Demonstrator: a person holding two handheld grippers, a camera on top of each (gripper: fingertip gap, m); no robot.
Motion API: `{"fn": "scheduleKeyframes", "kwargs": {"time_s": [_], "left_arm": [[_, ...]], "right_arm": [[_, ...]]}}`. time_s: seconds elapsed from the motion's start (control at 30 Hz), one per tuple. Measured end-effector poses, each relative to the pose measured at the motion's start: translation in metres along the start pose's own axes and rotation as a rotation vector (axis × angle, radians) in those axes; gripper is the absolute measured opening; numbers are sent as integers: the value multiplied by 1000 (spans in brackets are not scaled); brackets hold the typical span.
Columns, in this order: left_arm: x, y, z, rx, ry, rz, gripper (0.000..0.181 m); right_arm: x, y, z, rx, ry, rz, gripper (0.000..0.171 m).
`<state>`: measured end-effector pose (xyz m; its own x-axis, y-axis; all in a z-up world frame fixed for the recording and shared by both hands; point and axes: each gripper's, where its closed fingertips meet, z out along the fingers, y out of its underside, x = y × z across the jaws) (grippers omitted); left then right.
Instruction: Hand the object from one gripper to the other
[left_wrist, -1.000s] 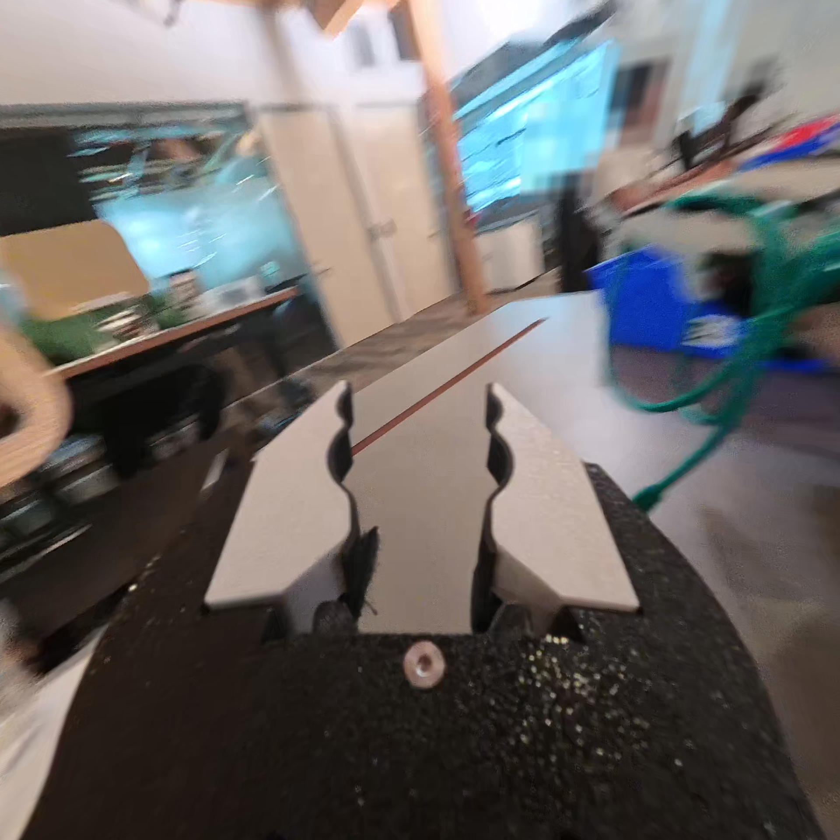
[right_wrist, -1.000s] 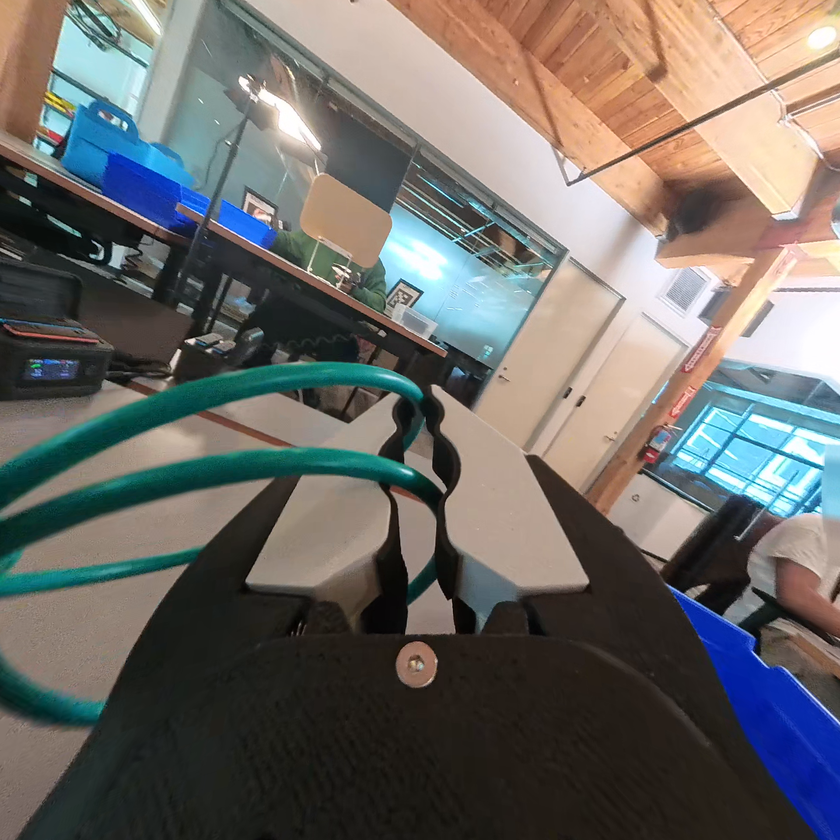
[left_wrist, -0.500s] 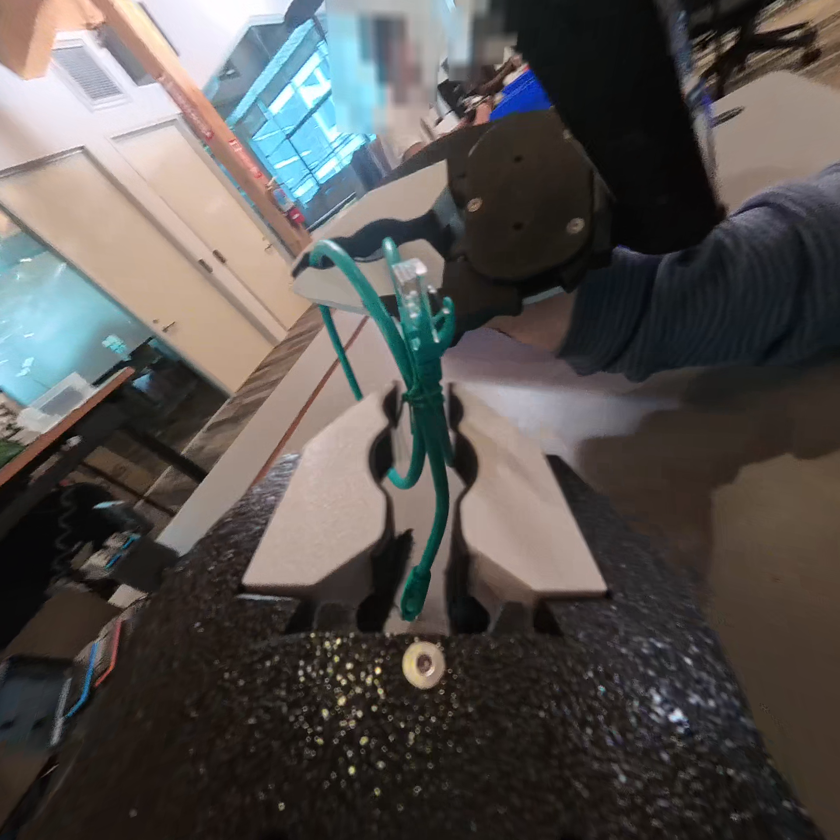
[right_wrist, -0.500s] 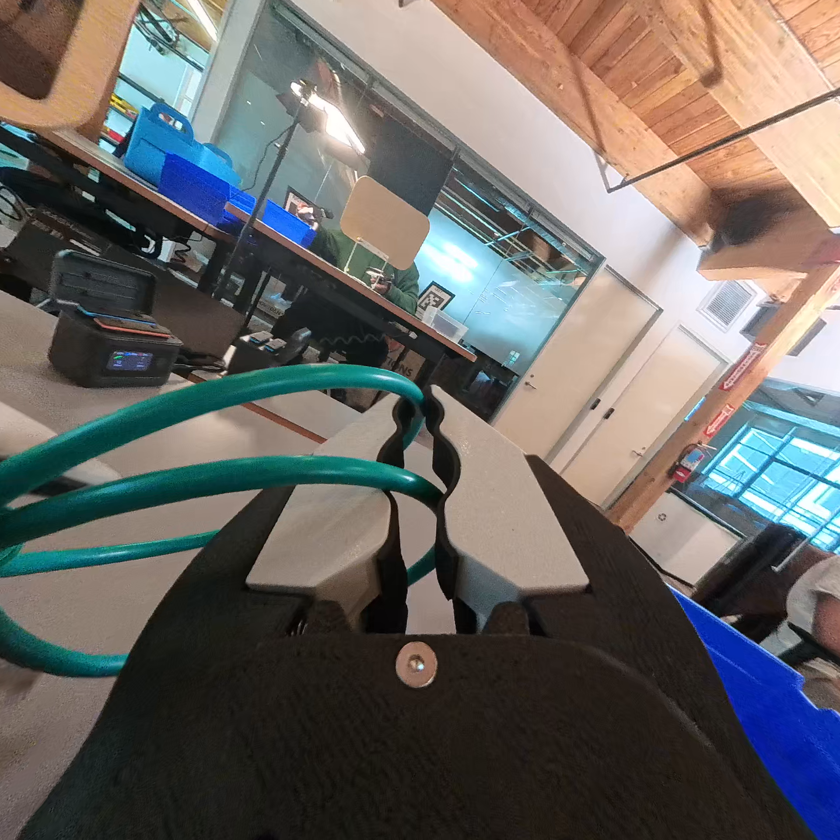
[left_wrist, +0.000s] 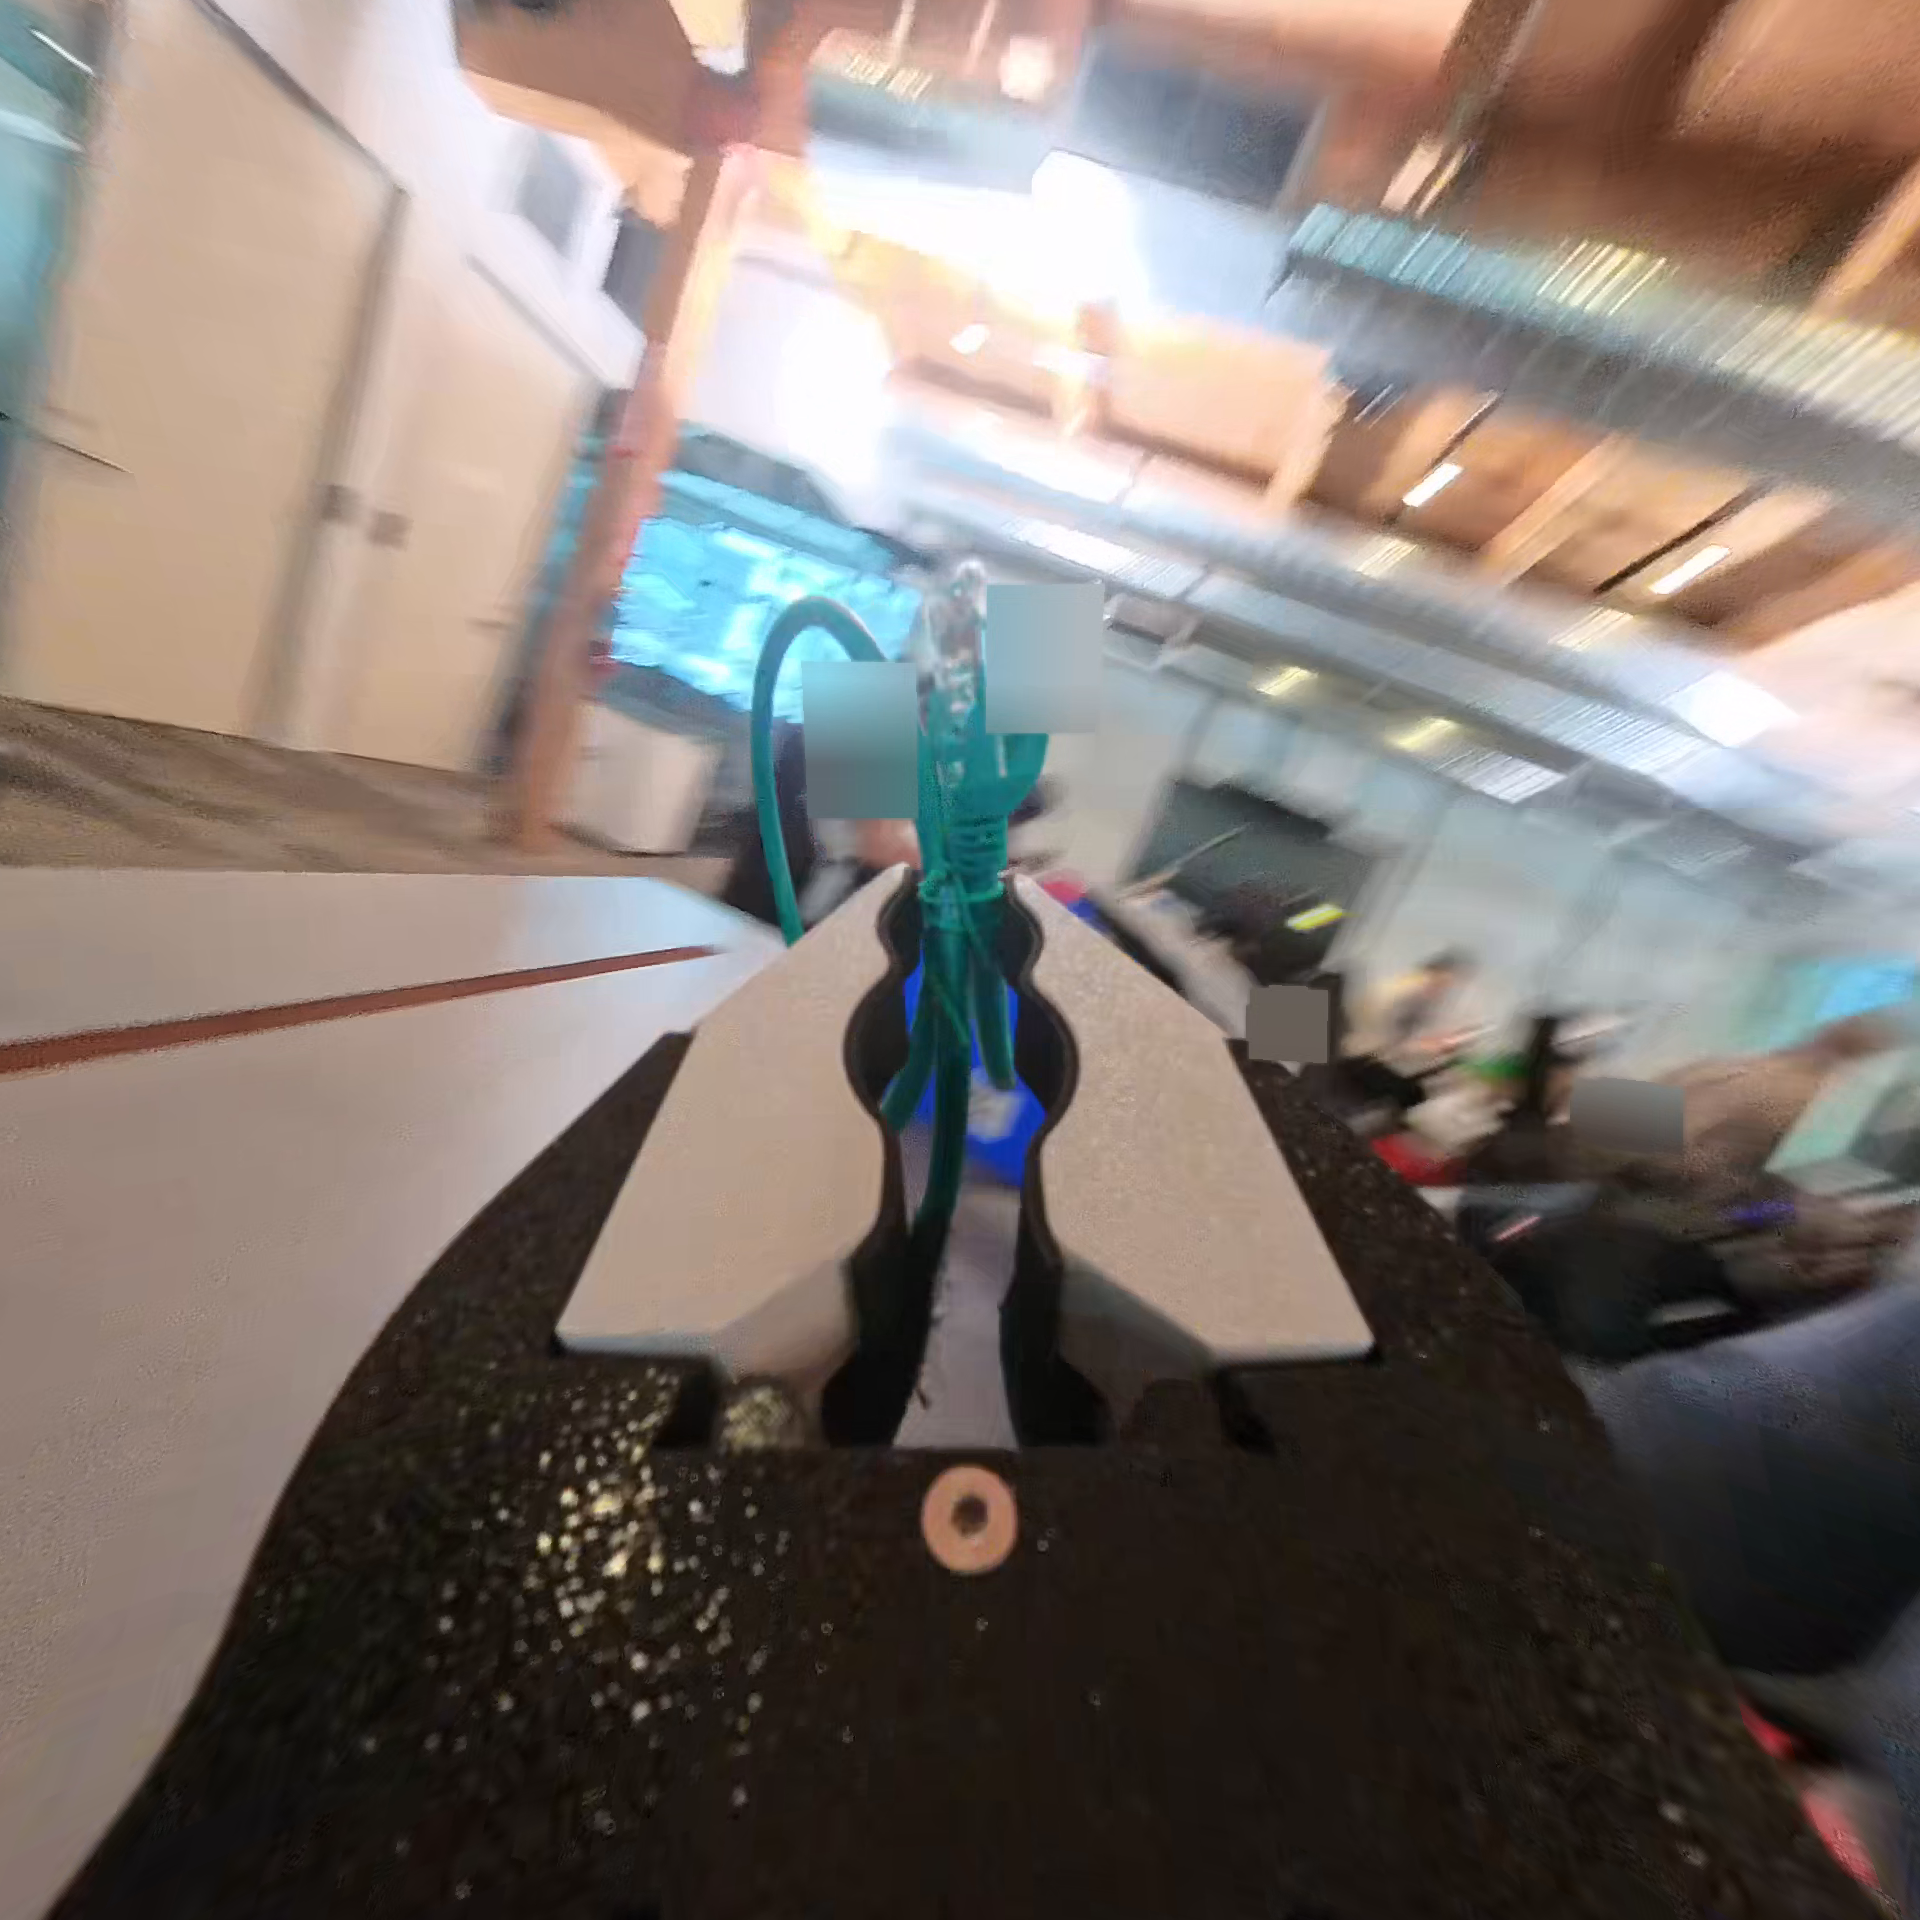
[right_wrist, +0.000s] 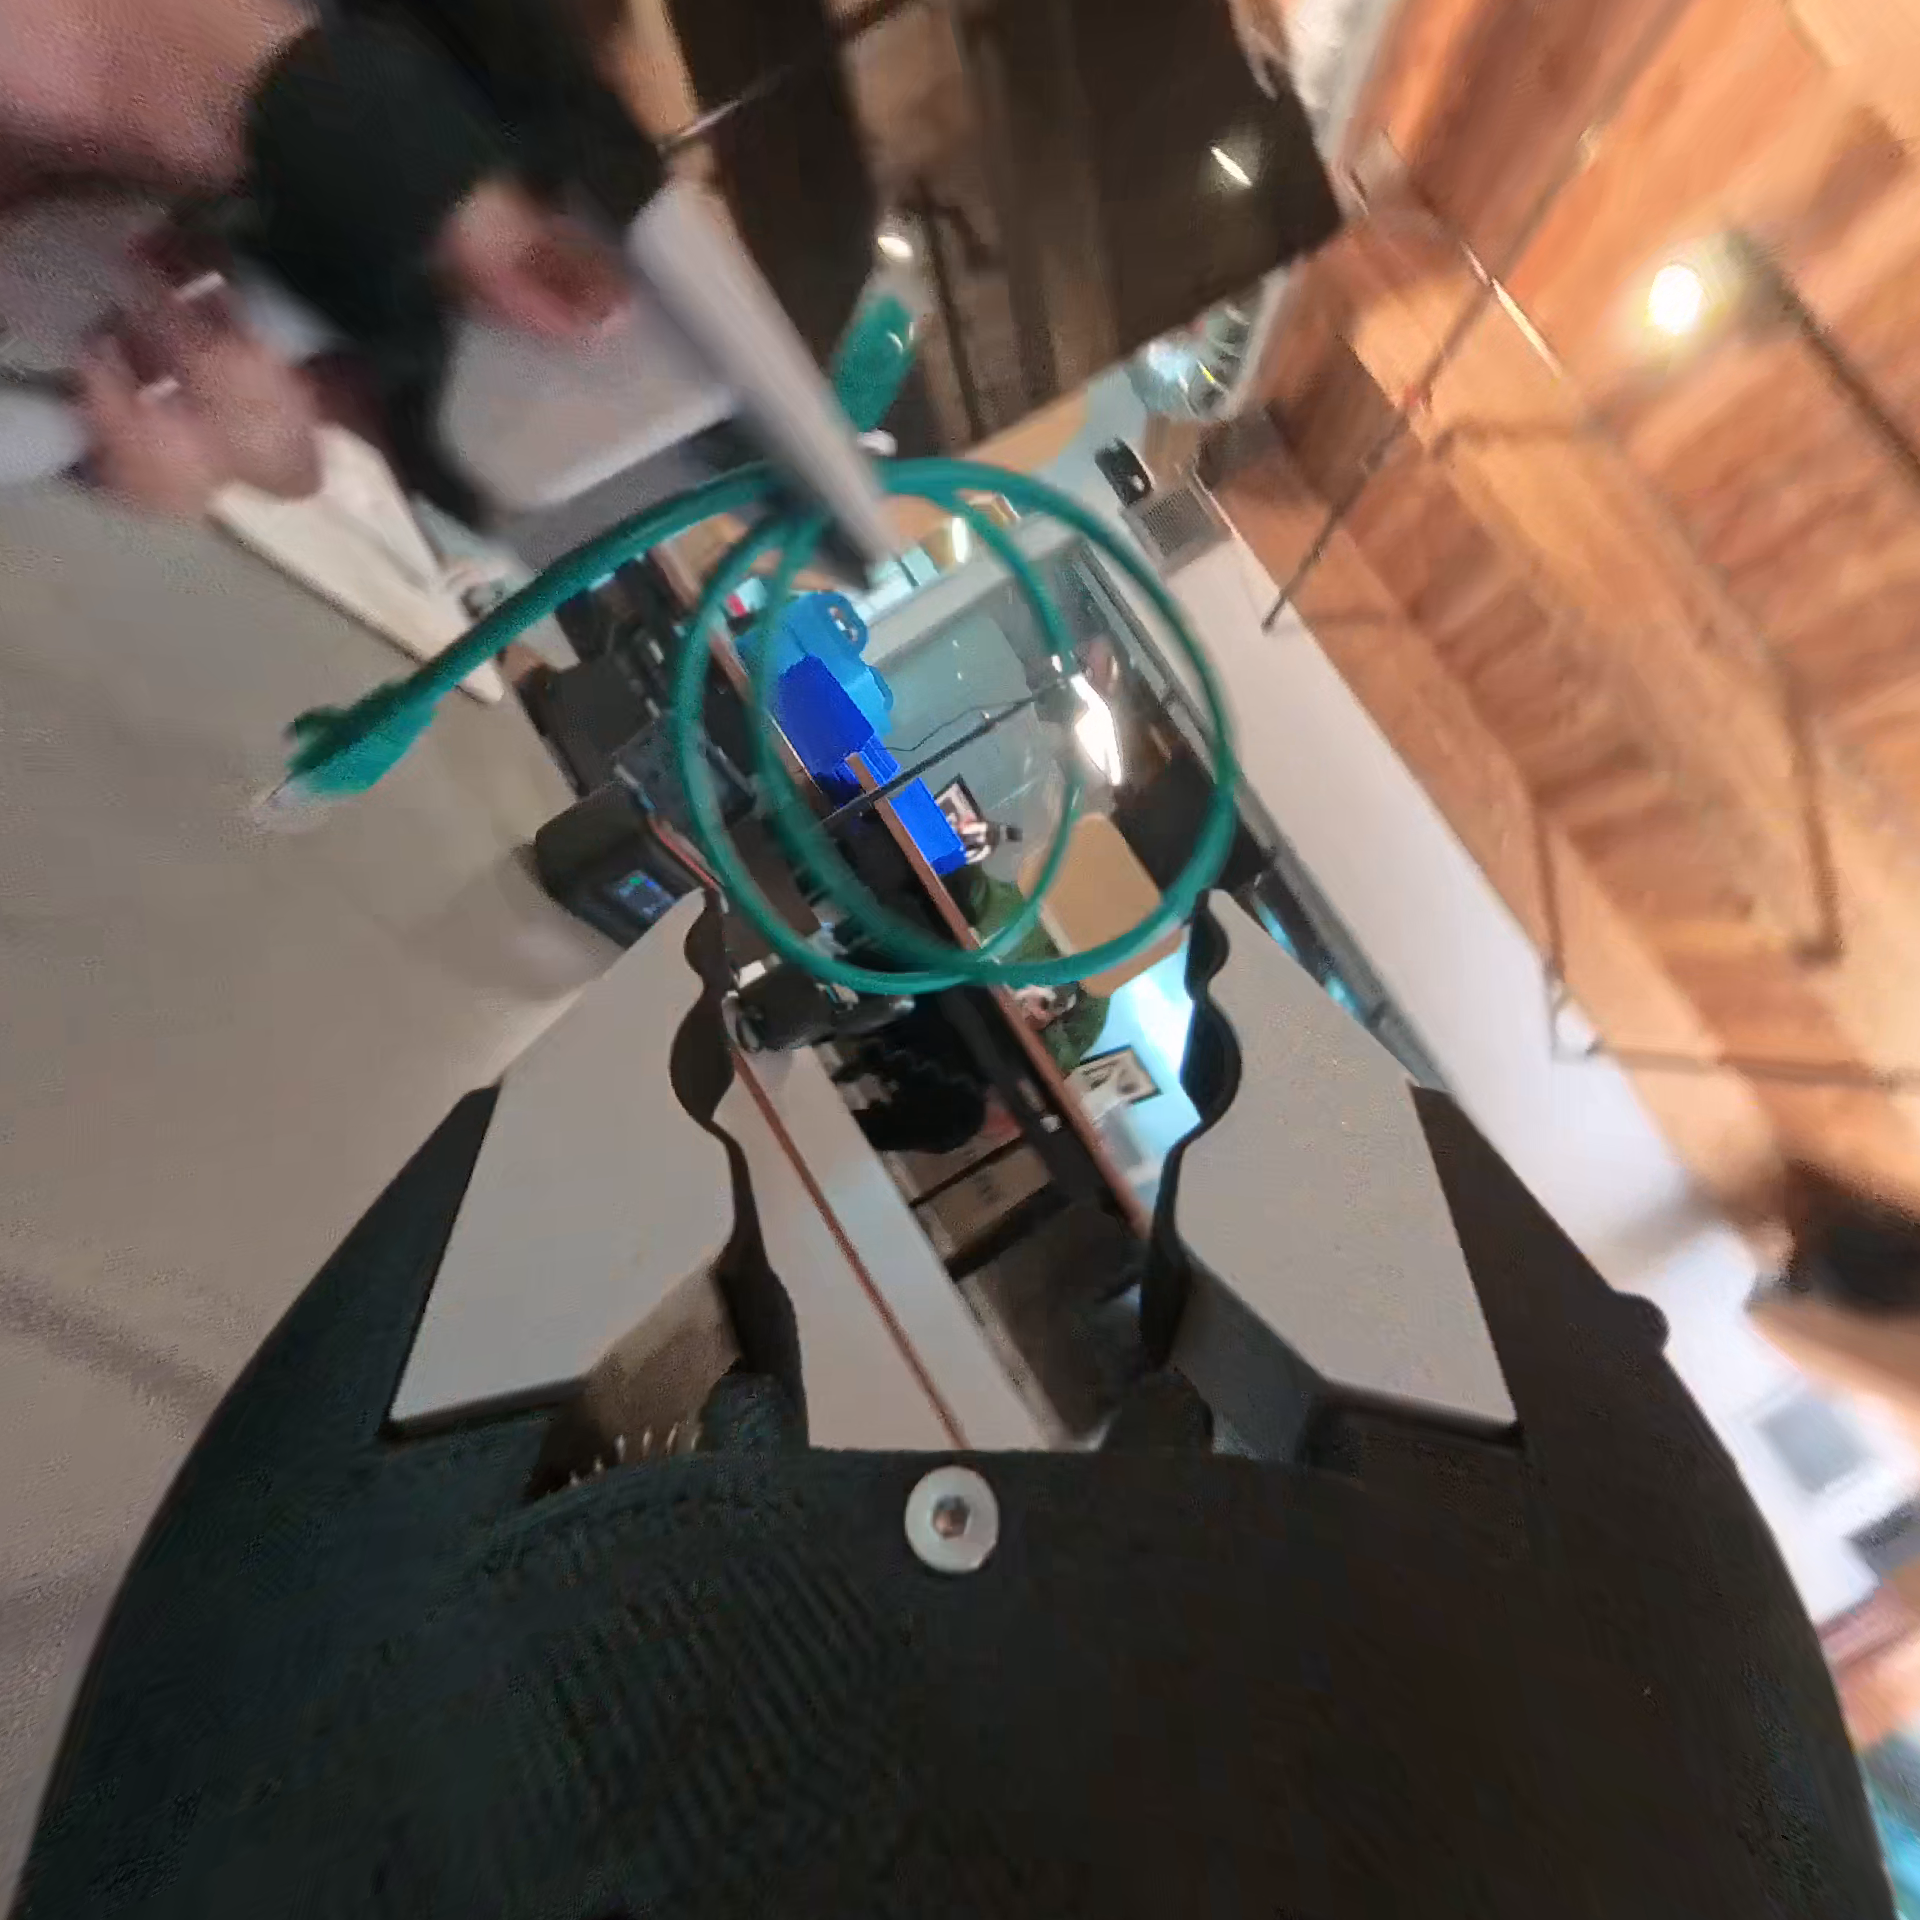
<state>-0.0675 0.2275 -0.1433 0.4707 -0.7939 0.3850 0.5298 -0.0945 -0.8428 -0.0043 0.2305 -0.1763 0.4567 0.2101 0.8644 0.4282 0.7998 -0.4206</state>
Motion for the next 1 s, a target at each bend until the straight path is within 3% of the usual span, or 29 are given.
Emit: {"fn": "scheduleKeyframes", "kwargs": {"time_s": [0.17,0.27,0.43,0.57,0.67,0.77,1.0], "left_arm": [[1,-6,-2,27,203,-479,11],[-4,4,1,8,202,-618,11],[4,17,7,-31,263,-781,12],[-1,25,7,-53,228,-773,12],[0,24,9,-71,182,-615,22],[-5,26,10,-128,82,-384,65],[-26,20,-7,-193,-195,379,54]], "right_arm": [[-12,-18,1,25,55,-313,95],[-5,-26,0,27,124,-416,93],[1,-18,0,-24,164,-510,76],[1,-9,0,-65,133,-495,7],[6,0,2,-103,106,-316,0],[23,11,2,-142,93,4,0],[47,42,-2,-122,-48,982,0]]}}
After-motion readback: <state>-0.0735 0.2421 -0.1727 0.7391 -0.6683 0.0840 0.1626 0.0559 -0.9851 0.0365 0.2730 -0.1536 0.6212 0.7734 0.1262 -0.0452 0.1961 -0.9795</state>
